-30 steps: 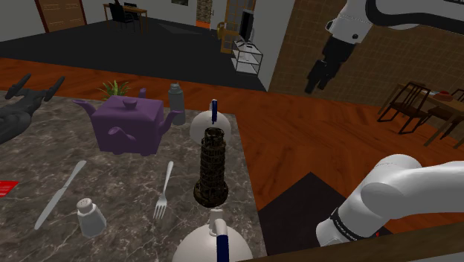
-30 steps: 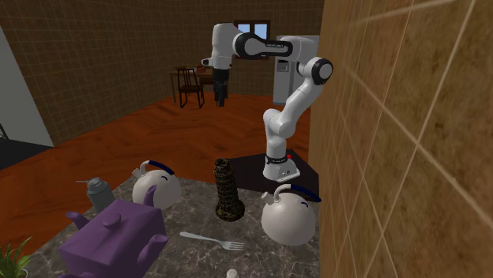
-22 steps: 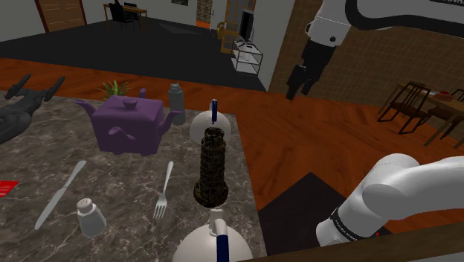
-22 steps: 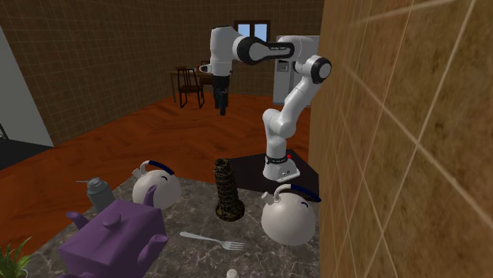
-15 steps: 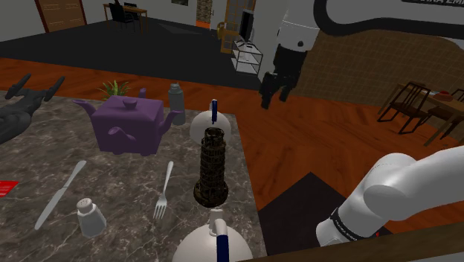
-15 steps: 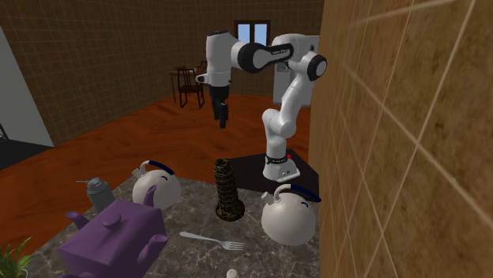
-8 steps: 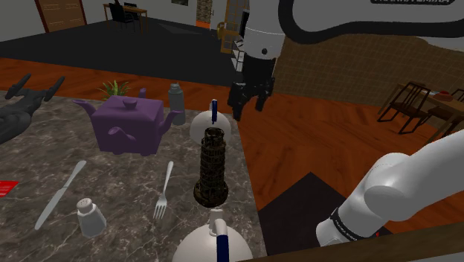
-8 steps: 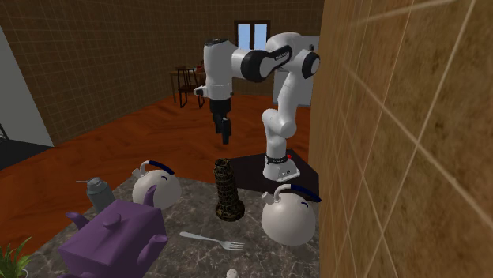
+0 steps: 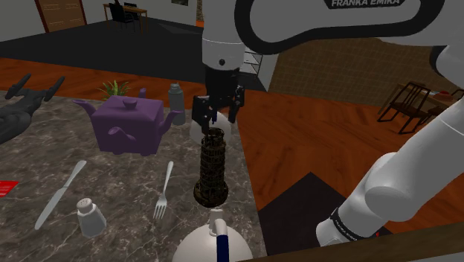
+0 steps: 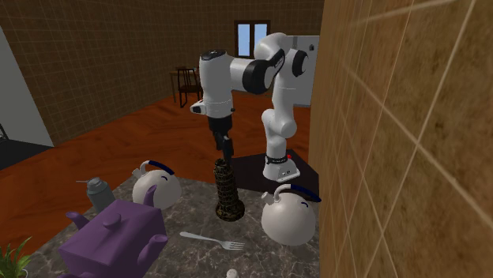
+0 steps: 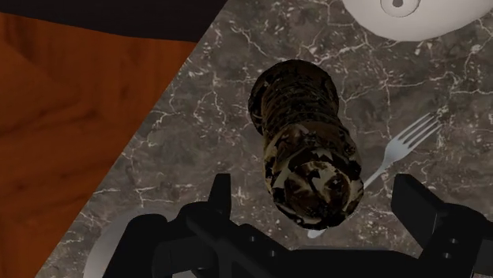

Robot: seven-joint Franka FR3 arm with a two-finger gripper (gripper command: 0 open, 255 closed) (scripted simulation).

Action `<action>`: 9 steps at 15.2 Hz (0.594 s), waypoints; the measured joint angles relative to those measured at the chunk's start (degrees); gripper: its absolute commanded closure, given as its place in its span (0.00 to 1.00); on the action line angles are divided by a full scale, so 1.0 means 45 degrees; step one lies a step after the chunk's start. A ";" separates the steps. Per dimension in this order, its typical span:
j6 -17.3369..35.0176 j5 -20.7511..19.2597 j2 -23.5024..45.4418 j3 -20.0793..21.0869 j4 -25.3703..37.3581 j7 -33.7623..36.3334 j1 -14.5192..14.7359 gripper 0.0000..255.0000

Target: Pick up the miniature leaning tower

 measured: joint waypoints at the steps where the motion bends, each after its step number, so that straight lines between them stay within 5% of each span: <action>1: 0.0114 -0.0046 0.0121 0.0054 -0.0021 0.0088 0.0019 0.00; 7: 0.1087 -0.0101 0.0275 0.0123 -0.0879 0.0156 0.0045 0.00; 8: 0.1136 -0.0114 0.0306 0.0139 -0.0902 0.0183 0.0052 1.00; 9: 0.1159 -0.0126 0.0317 0.0147 -0.0898 0.0201 0.0056 1.00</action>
